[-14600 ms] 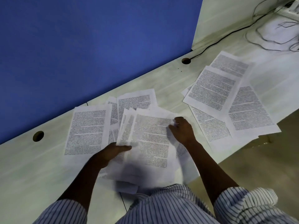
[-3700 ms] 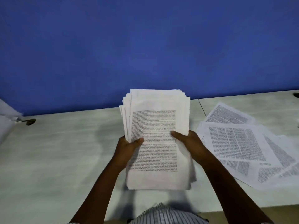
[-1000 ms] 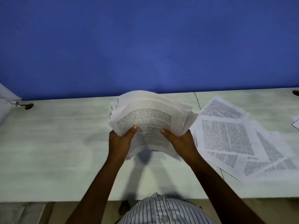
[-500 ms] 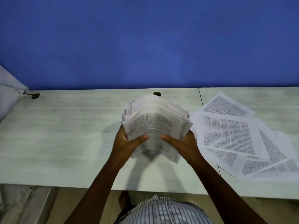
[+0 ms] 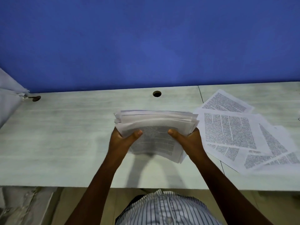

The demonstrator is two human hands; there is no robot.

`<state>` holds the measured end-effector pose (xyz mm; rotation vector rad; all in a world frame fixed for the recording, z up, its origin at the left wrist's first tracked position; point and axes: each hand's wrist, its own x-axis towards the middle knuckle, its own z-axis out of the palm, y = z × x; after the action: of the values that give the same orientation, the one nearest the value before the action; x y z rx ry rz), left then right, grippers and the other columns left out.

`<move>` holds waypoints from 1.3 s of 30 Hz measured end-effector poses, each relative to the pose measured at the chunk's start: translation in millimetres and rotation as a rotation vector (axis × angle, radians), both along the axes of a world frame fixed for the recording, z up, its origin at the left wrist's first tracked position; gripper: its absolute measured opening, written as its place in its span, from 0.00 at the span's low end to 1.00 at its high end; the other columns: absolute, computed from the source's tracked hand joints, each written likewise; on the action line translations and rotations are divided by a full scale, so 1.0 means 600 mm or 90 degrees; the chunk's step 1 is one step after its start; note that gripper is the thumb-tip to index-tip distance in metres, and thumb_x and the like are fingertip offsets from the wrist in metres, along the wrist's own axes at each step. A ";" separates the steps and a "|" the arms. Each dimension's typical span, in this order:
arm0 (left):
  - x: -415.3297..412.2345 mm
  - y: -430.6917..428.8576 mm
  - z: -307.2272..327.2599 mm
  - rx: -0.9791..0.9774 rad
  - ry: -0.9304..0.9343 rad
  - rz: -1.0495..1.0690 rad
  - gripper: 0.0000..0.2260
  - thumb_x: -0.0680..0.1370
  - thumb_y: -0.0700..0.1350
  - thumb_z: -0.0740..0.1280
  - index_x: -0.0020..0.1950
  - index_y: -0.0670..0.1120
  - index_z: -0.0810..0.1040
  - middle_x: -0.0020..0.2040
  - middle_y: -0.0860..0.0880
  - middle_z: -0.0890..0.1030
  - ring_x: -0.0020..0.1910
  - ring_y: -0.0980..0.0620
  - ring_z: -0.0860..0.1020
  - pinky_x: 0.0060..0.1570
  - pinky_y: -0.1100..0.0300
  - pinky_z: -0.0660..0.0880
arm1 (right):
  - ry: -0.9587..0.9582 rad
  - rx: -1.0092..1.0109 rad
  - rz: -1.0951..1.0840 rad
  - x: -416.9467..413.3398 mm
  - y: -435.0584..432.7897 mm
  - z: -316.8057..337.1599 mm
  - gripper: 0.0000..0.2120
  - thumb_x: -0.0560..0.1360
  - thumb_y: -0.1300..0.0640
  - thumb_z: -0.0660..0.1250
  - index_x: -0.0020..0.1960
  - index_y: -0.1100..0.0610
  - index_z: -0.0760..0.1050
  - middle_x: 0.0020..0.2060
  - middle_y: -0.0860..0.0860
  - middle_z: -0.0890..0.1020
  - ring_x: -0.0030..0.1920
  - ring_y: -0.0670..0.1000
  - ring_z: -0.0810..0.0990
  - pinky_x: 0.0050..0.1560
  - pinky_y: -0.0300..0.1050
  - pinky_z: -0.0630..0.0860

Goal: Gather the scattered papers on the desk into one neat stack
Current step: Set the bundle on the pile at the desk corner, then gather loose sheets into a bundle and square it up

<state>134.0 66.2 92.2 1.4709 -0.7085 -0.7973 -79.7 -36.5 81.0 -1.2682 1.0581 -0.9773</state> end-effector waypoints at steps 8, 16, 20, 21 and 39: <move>0.039 -0.003 -0.057 0.145 -0.034 -0.088 0.16 0.71 0.44 0.77 0.57 0.52 0.80 0.50 0.56 0.85 0.51 0.57 0.84 0.48 0.63 0.79 | 0.024 0.094 0.019 0.008 0.002 -0.048 0.27 0.60 0.47 0.80 0.57 0.54 0.81 0.51 0.50 0.86 0.51 0.48 0.85 0.54 0.49 0.82; 0.037 -0.018 -0.142 0.259 -0.109 -0.105 0.14 0.77 0.49 0.72 0.60 0.45 0.81 0.51 0.51 0.83 0.50 0.51 0.82 0.49 0.62 0.75 | 0.190 0.156 -0.006 0.019 0.029 -0.133 0.16 0.68 0.48 0.79 0.53 0.50 0.83 0.50 0.48 0.86 0.51 0.46 0.84 0.57 0.47 0.80; 0.038 0.004 -0.178 0.347 -0.102 -0.108 0.16 0.79 0.52 0.68 0.61 0.43 0.81 0.56 0.45 0.84 0.53 0.46 0.82 0.51 0.59 0.75 | 0.322 0.165 0.024 0.026 0.038 -0.170 0.18 0.66 0.43 0.78 0.50 0.53 0.85 0.48 0.49 0.87 0.49 0.48 0.85 0.55 0.47 0.81; 0.038 0.012 -0.185 0.372 -0.091 -0.114 0.16 0.80 0.51 0.67 0.62 0.43 0.80 0.57 0.44 0.83 0.54 0.45 0.81 0.52 0.57 0.76 | 0.347 0.173 0.033 0.028 0.041 -0.179 0.20 0.66 0.41 0.78 0.51 0.54 0.84 0.48 0.50 0.87 0.49 0.50 0.85 0.54 0.48 0.81; 0.013 0.064 -0.175 0.495 -0.075 -0.162 0.18 0.76 0.53 0.69 0.60 0.45 0.73 0.54 0.49 0.78 0.51 0.47 0.78 0.49 0.58 0.75 | 0.574 0.144 -0.043 0.029 0.142 -0.194 0.30 0.74 0.47 0.71 0.70 0.62 0.69 0.65 0.58 0.77 0.65 0.59 0.75 0.63 0.49 0.72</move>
<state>142.0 104.6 -12.6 2.1613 -0.7181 -1.2790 -62.5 48.6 -35.6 -1.5136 1.8447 -0.2758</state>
